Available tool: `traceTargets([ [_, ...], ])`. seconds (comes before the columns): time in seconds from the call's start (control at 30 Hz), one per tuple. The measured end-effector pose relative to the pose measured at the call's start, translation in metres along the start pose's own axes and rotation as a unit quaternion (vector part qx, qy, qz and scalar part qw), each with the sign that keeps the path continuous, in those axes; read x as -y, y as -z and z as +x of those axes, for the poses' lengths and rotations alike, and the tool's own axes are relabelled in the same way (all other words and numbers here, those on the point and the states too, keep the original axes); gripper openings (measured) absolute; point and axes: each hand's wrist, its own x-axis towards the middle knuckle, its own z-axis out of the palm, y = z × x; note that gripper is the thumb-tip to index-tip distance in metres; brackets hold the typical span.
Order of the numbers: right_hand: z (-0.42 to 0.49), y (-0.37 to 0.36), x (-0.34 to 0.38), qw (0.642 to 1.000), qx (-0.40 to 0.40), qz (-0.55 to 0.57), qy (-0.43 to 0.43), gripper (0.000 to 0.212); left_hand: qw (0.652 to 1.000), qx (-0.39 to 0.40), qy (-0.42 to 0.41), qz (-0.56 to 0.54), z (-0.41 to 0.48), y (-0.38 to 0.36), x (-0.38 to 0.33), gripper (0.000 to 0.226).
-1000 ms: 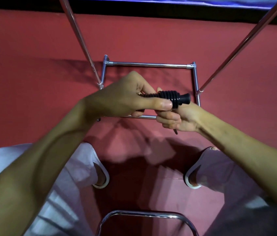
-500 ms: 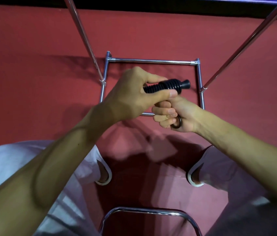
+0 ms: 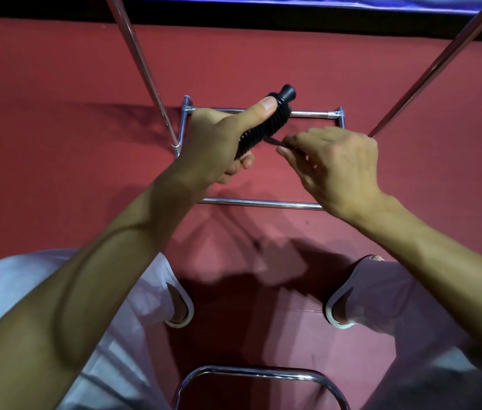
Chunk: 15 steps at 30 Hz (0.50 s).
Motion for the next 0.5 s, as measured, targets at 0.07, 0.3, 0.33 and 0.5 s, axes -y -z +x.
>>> traceTargets([
  [0.07, 0.001, 0.001, 0.001, 0.999, 0.036, -0.008, -0.014, 0.037, 1.0, -0.01, -0.017, 0.013, 0.001, 0.0, 0.0, 0.05],
  [0.3, 0.016, 0.01, 0.015, 0.657, 0.283, 0.564, -0.412, 0.034, 0.97, -0.073, -0.161, 0.17, 0.002, -0.014, 0.017, 0.046],
  [0.33, 0.018, 0.011, 0.017, 0.581, 0.299, 0.601, -0.461, 0.032, 0.965, -0.08, -0.156, 0.195, 0.003, -0.015, 0.019, 0.048],
  [0.5, 0.021, 0.012, 0.016, 0.514, 0.328, 0.62, -0.495, 0.033, 0.958, -0.08, -0.116, 0.249, 0.003, -0.018, 0.016, 0.042],
])
